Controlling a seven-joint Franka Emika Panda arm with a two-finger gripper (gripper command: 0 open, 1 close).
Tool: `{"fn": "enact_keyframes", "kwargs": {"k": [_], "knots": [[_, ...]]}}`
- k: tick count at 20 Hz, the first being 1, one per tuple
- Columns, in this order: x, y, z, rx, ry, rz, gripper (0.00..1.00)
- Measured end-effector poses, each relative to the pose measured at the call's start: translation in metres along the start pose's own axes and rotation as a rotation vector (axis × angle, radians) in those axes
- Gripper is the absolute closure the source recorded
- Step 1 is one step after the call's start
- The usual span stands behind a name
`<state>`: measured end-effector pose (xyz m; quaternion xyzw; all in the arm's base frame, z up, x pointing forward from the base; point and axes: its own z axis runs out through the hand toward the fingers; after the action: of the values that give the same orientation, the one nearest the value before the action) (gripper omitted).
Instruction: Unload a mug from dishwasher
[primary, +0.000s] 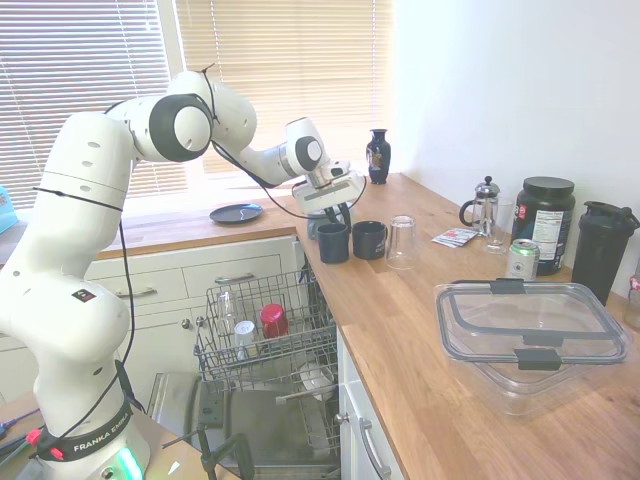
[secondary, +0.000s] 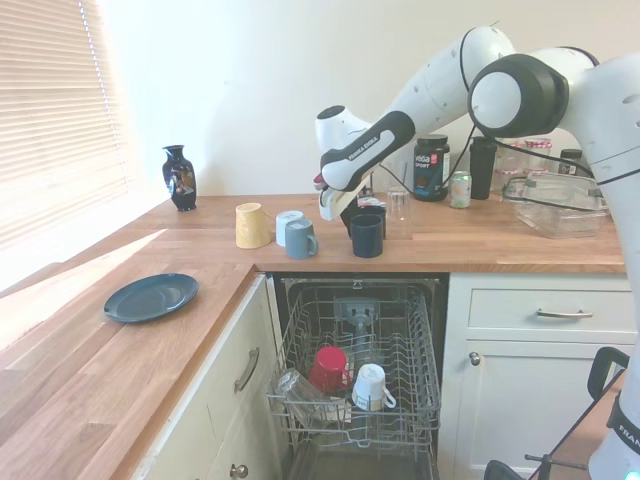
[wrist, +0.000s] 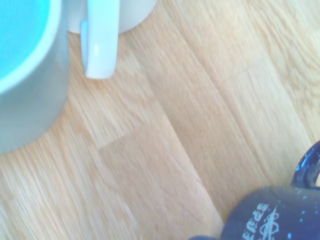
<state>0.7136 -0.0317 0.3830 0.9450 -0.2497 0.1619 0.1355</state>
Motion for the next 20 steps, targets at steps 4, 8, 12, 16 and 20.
{"fn": "enact_keyframes", "kwargs": {"k": [4,8,12,16,20], "knots": [[0.004,0.003,-0.005,-0.013,-0.013,0.014,0.0],[0.007,0.005,-0.007,-0.014,-0.009,0.019,0.0],[0.008,0.005,-0.008,-0.011,-0.005,0.026,0.0],[0.01,0.001,-0.015,-0.003,0.006,0.029,0.0],[0.013,-0.002,-0.023,0.009,0.017,0.036,0.0]]}}
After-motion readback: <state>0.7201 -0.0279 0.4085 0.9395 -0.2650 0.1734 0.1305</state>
